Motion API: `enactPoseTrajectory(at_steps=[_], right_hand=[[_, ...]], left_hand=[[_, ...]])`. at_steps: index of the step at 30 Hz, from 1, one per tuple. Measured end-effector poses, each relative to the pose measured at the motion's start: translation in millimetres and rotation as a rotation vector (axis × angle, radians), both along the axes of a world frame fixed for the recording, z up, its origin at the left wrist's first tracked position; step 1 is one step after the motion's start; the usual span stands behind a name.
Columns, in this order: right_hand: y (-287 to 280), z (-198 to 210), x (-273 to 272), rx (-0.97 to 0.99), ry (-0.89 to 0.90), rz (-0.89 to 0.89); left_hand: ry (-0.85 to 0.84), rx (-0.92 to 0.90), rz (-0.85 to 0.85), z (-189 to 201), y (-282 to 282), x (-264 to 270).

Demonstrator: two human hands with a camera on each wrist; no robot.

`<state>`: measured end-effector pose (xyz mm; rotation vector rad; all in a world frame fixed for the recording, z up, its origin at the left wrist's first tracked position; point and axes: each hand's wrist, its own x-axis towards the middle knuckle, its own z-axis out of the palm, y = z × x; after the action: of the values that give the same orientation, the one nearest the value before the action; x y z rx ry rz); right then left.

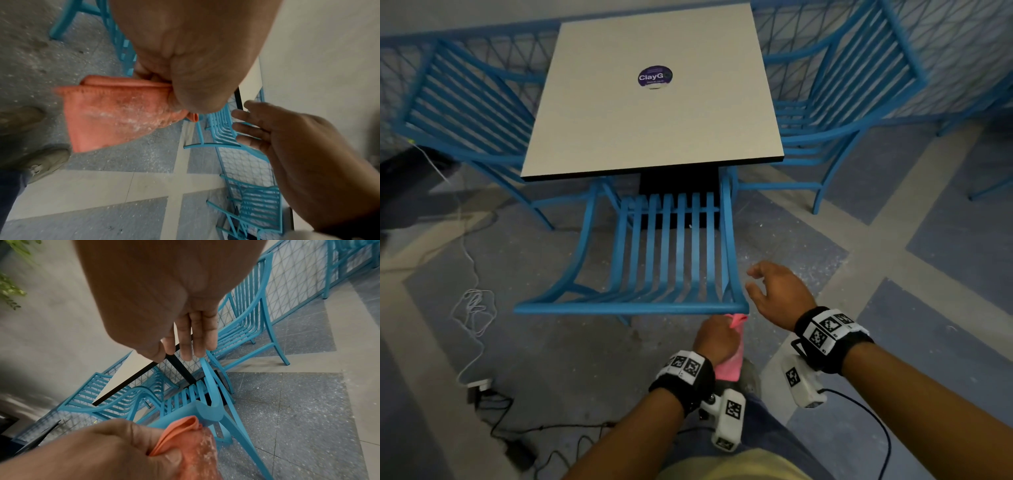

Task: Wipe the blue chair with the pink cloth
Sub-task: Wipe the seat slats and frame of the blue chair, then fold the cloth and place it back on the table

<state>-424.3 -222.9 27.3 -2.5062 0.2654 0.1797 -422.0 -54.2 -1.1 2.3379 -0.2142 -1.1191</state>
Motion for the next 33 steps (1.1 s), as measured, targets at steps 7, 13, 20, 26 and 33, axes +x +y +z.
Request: enactPoseTrajectory(at_steps=[7, 13, 20, 26, 33], right_hand=[[4, 8, 12, 0.021, 0.049, 0.098], [29, 35, 38, 0.076, 0.207, 0.378], [59, 64, 76, 0.02, 0.342, 0.557], [83, 89, 115, -0.046, 0.344, 0.615], [103, 121, 164, -0.159, 0.315, 0.637]], left_hand=[[0.157, -0.169, -0.129, 34, 21, 22], [0.014, -0.135, -0.187, 75, 65, 59], [-0.063, -0.071, -0.306, 79, 105, 94], [-0.133, -0.11, -0.299, 100, 125, 133], [-0.256, -0.116, -0.37, 123, 143, 184]])
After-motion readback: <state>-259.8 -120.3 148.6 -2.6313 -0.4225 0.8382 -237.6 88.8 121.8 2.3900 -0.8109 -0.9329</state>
